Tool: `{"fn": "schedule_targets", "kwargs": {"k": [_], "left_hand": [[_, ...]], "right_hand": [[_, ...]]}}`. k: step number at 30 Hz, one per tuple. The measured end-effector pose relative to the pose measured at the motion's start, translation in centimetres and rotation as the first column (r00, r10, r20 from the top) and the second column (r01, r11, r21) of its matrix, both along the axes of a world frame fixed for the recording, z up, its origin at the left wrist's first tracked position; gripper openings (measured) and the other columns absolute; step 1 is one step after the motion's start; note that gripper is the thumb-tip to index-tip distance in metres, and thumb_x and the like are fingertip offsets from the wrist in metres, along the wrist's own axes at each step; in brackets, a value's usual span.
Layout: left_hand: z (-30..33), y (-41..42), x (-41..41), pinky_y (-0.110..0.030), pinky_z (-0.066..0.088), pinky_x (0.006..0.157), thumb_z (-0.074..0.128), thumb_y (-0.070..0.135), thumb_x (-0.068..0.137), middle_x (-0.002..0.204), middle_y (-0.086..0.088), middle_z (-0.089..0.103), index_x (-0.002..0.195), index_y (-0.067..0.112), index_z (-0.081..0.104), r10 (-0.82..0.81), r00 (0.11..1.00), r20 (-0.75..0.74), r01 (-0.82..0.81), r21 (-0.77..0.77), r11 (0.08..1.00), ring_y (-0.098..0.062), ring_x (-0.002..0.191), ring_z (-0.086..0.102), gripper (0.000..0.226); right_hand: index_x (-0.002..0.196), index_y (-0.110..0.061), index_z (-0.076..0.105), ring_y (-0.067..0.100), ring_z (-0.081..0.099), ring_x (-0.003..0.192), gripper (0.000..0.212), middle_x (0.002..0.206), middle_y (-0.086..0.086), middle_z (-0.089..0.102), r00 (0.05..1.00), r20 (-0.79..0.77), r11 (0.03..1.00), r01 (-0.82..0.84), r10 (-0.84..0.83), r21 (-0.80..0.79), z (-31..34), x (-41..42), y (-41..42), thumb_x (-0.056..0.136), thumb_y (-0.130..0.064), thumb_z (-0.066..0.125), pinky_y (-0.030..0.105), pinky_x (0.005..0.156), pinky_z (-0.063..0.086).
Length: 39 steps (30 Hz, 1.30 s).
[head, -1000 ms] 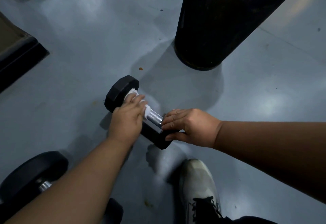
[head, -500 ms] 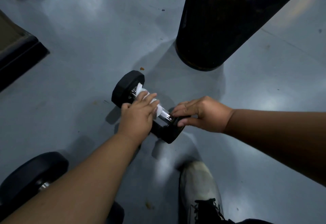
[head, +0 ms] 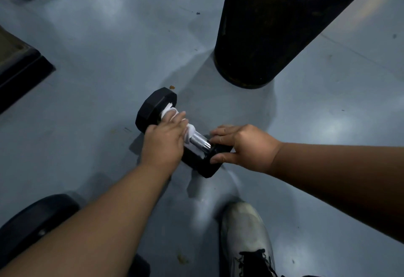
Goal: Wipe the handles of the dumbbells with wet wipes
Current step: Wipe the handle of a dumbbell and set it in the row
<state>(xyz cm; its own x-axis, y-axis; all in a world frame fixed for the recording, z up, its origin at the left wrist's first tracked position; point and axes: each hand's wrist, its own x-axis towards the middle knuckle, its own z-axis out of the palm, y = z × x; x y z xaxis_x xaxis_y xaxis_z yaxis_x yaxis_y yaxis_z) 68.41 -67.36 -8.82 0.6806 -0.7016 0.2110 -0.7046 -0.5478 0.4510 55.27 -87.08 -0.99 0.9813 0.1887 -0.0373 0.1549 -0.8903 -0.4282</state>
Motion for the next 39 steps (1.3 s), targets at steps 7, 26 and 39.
{"fn": "schedule_targets", "kwargs": {"k": [7,26,39], "left_hand": [[-0.6,-0.1,-2.9,-0.033,0.029,0.074,0.047,0.017,0.086,0.136,0.01,0.064,0.115,0.024,0.071,-0.311,0.944,0.112,0.312,0.003,0.95,-0.012,0.131,0.055,0.039],[0.0,-2.6,-3.6,-0.045,0.036,0.095,0.047,0.018,0.096,0.14,0.01,0.059,0.121,0.024,0.07,0.042,0.99,-0.133,-0.029,0.103,0.994,-0.016,0.139,0.042,0.034],[-1.1,-1.1,-4.3,-0.039,0.039,0.075,0.042,0.025,0.082,0.138,0.008,0.06,0.116,0.025,0.071,-0.227,0.974,0.024,0.225,0.072,0.972,-0.021,0.136,0.048,0.044]], "right_hand": [[0.115,-0.005,0.073,0.035,0.061,0.123,0.029,0.13,0.013,0.067,0.955,0.235,0.983,-0.179,0.18,-0.028,-1.6,-1.4,1.3,0.099,-0.023,0.058,0.051,0.099,0.051],[0.11,-0.004,0.075,0.03,0.066,0.113,0.034,0.119,0.009,0.073,0.967,0.181,0.984,-0.18,0.18,-0.018,-0.6,-0.9,1.1,0.098,-0.031,0.058,0.043,0.098,0.051],[0.115,-0.006,0.074,0.029,0.064,0.118,0.034,0.127,0.009,0.07,0.968,0.169,0.983,-0.182,0.183,-0.021,-0.8,-0.9,0.8,0.097,-0.029,0.058,0.044,0.099,0.052]]}}
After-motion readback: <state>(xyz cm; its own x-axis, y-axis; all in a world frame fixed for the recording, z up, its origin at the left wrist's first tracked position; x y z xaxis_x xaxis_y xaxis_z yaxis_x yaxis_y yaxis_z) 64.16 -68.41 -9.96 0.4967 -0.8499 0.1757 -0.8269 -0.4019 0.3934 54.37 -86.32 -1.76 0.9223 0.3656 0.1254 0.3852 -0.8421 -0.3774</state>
